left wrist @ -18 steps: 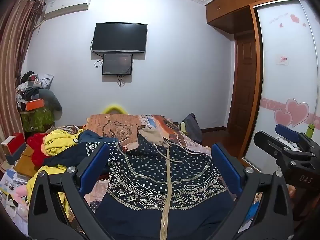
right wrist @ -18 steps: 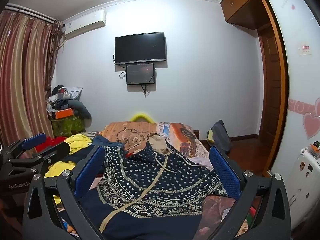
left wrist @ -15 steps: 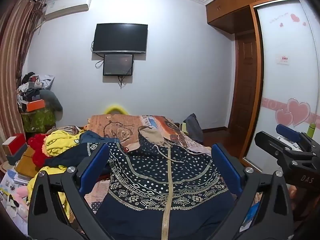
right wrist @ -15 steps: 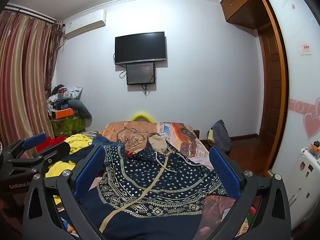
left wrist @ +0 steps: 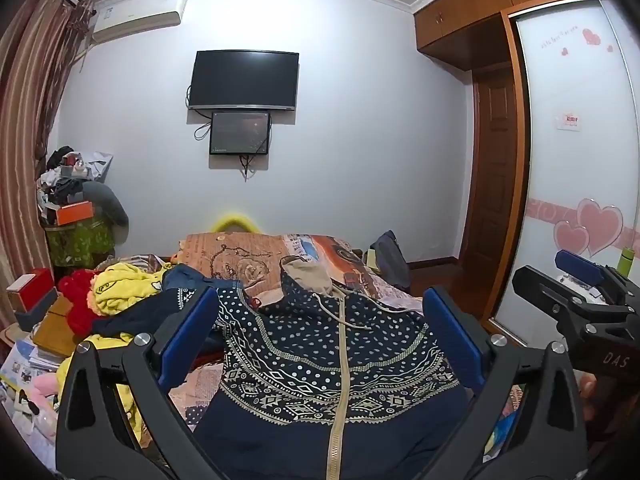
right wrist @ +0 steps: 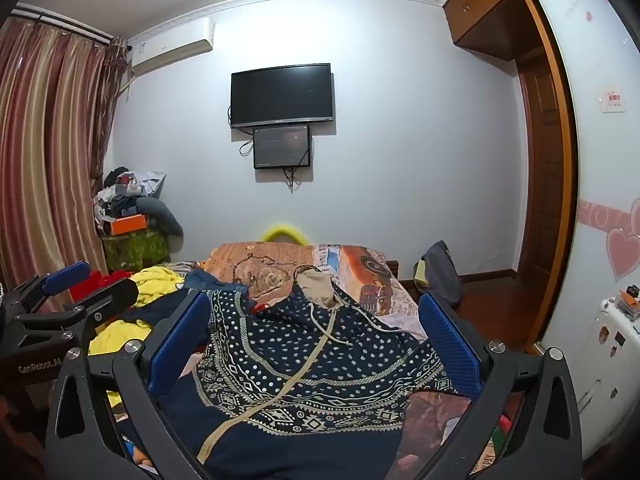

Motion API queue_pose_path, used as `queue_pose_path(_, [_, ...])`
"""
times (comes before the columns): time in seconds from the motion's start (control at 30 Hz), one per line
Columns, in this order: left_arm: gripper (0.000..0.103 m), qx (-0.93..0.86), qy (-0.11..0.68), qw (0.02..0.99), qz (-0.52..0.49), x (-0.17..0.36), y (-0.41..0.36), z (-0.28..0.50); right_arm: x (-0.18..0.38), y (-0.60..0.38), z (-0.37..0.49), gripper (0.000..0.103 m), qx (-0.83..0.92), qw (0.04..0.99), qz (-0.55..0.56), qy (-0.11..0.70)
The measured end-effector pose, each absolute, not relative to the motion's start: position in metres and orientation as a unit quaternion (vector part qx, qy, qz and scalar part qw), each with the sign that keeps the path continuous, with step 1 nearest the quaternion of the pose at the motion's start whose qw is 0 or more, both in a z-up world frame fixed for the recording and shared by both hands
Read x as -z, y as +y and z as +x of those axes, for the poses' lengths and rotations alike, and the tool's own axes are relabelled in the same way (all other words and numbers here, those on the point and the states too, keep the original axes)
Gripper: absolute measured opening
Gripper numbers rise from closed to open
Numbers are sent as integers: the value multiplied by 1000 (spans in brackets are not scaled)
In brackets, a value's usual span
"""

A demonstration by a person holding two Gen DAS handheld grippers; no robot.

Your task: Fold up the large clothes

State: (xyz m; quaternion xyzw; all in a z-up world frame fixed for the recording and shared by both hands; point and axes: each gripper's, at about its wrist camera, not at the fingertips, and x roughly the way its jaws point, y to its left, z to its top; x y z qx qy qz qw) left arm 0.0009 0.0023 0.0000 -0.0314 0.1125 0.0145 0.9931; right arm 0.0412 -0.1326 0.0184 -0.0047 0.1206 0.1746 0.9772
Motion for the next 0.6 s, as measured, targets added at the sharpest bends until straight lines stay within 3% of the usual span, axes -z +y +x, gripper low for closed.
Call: queue_pose_path(0.6, [102, -17, 111, 993, -31, 3, 3, 2, -16, -132, 42, 103, -175, 977, -5, 122])
